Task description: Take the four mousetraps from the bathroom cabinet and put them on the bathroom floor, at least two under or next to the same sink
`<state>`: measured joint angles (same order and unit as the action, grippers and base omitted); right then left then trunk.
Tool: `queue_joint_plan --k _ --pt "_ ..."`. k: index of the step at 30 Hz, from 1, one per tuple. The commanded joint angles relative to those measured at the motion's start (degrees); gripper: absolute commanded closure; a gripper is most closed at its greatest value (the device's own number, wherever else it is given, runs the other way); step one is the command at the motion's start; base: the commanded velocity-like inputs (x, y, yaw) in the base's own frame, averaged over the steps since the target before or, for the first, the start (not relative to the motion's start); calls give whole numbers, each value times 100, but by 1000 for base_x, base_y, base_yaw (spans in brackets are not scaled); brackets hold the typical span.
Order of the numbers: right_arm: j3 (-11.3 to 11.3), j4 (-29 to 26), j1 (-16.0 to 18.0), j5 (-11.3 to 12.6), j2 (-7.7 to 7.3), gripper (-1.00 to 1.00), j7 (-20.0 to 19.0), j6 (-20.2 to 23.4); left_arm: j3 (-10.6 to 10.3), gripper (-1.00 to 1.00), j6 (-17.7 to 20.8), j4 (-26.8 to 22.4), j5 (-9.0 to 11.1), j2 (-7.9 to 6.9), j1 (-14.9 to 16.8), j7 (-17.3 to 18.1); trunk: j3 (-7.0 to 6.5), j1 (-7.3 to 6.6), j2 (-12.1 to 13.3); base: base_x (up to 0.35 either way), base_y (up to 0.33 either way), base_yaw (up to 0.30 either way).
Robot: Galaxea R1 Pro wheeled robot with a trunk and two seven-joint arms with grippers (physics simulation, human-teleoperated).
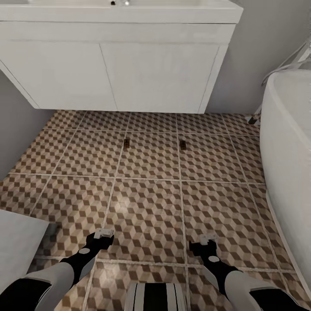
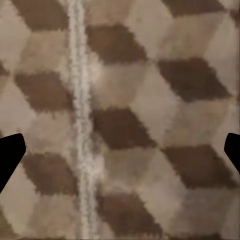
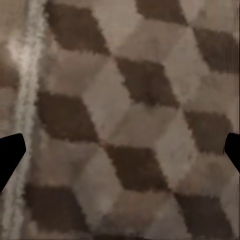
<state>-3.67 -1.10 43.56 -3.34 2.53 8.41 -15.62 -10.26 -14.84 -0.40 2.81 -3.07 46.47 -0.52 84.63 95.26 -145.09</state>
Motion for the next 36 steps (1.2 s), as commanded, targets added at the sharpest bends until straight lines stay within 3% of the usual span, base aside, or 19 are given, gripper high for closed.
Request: queue_joint_plan --k 1,36 --pt "-35 3 3 -35 1 -100 47 -6 -46 -100 -19 5 30 -1 2 -6 -20 -3 0 0 0 0" --pt "-29 -22 3 -12 12 -100 115 -3 -46 -100 -8 5 31 6 2 -7 -795 -93 47 0 0 0"
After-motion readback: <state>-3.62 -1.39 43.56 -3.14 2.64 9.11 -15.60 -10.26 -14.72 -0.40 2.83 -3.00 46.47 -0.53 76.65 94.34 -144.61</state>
